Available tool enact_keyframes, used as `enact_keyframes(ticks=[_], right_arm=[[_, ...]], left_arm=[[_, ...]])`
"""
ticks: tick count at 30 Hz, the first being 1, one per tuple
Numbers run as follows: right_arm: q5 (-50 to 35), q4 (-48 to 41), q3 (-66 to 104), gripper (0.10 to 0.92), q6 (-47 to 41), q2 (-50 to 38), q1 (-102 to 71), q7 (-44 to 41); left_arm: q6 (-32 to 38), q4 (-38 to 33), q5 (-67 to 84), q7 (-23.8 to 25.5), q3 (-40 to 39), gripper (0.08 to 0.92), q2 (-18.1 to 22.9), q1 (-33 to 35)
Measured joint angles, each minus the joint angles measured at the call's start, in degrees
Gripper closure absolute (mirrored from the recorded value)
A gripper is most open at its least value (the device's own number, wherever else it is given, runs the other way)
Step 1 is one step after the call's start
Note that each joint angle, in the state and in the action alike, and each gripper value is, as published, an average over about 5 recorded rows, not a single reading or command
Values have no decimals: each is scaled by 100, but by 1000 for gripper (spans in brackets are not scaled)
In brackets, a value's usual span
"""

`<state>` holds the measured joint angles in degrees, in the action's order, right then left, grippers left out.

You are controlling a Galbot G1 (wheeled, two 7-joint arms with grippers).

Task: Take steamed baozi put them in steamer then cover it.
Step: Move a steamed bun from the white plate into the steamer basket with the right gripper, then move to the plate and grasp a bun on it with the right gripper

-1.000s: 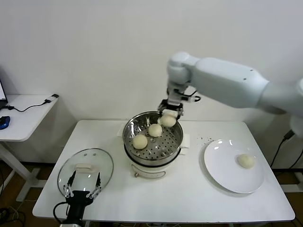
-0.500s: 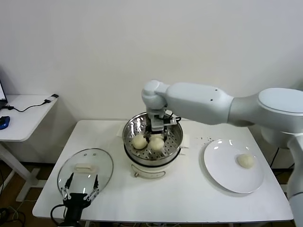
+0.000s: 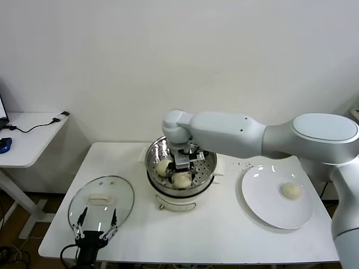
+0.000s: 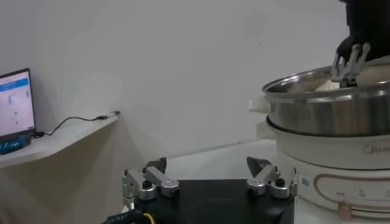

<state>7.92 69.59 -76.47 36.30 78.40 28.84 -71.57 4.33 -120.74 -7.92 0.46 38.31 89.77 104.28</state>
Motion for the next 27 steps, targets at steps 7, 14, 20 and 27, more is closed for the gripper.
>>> enact_keyframes(ticks=[7, 14, 20, 27], right_arm=[[-41, 9, 127, 203, 20, -113, 82, 60], [-322, -36, 125, 203, -197, -441, 389, 216], [-1026, -81, -292, 203, -1021, -1038, 918, 595], [-2027, -54, -710, 203, -2419, -1921, 1282, 868]], left_arm=[[-3, -3, 5, -4, 13, 177, 1, -6], [-19, -48, 3, -3, 11, 177, -10, -1], [-25, -96, -24, -1, -26, 177, -11, 7], [-28, -128, -54, 2, -50, 177, -17, 25]])
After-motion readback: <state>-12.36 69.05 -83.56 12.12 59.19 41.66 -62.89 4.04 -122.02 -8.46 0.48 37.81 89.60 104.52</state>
